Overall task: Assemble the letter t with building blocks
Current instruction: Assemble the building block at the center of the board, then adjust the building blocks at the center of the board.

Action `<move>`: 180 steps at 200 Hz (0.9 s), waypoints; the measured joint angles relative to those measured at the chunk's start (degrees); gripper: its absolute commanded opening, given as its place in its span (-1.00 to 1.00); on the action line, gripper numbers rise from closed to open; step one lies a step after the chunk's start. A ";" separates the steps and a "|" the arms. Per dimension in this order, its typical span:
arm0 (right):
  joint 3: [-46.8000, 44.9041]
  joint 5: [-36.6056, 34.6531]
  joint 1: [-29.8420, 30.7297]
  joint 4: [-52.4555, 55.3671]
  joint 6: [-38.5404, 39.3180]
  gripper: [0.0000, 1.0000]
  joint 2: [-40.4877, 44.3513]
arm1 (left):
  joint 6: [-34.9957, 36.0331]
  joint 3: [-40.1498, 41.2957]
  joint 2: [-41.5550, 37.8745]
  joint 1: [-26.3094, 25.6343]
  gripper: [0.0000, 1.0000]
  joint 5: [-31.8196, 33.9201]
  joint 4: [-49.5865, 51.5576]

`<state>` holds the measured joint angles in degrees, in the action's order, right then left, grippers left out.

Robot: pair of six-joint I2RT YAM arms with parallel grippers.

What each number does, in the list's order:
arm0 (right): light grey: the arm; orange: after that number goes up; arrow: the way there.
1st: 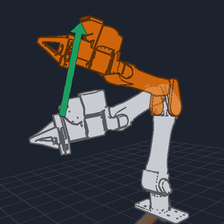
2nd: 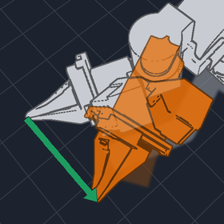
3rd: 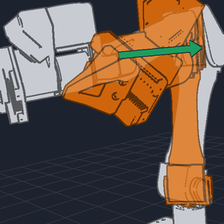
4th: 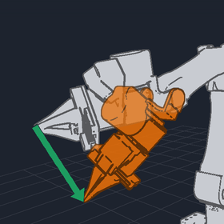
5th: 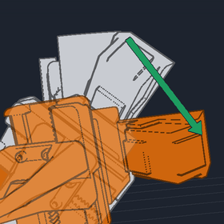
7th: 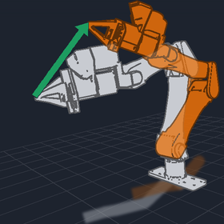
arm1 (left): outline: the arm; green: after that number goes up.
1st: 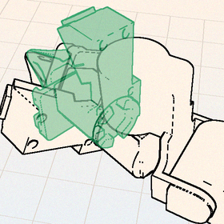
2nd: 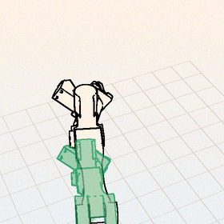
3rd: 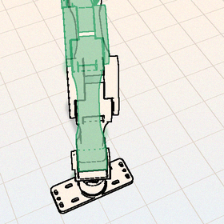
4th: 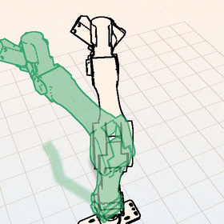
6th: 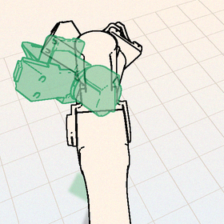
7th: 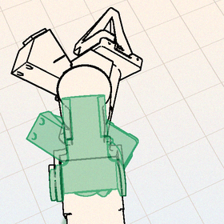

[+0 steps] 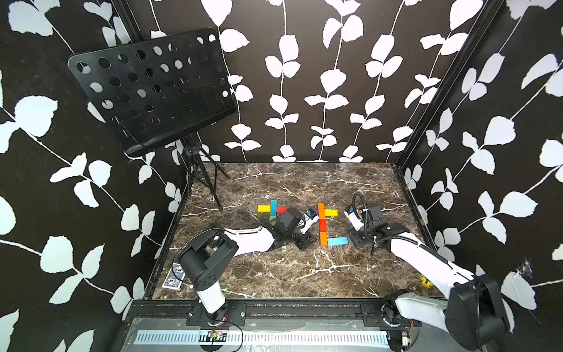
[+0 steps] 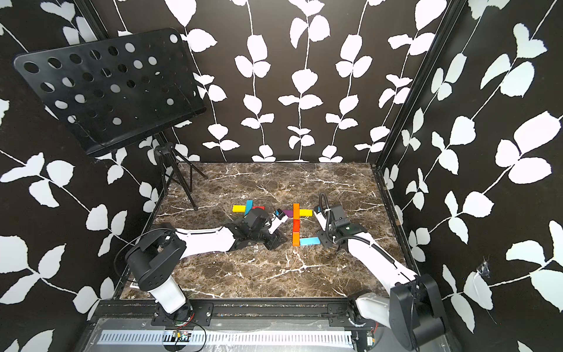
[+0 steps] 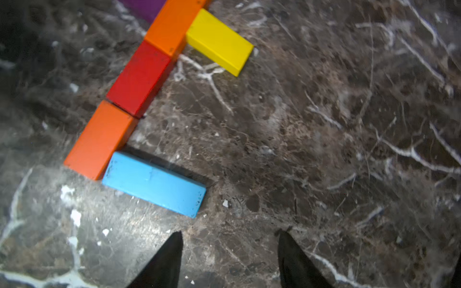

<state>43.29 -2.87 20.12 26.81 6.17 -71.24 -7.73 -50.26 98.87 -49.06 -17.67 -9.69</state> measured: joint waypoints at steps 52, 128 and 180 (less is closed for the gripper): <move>3.10 -1.01 -1.05 1.81 -3.37 -0.36 -8.76 | -2.25 -0.74 1.25 -1.42 -0.34 1.29 0.22; 6.64 0.83 -1.44 3.69 -4.52 -0.37 -15.72 | -4.04 -2.56 5.18 -1.64 -0.37 1.73 1.38; 9.66 2.12 -1.44 5.88 -4.50 -0.38 -19.91 | -4.72 -3.30 6.51 -1.75 -0.37 1.60 1.79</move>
<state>52.95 -0.75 18.68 32.69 1.67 -91.15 -12.45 -53.56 105.38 -50.81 -16.08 -7.90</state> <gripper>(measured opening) 0.312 0.315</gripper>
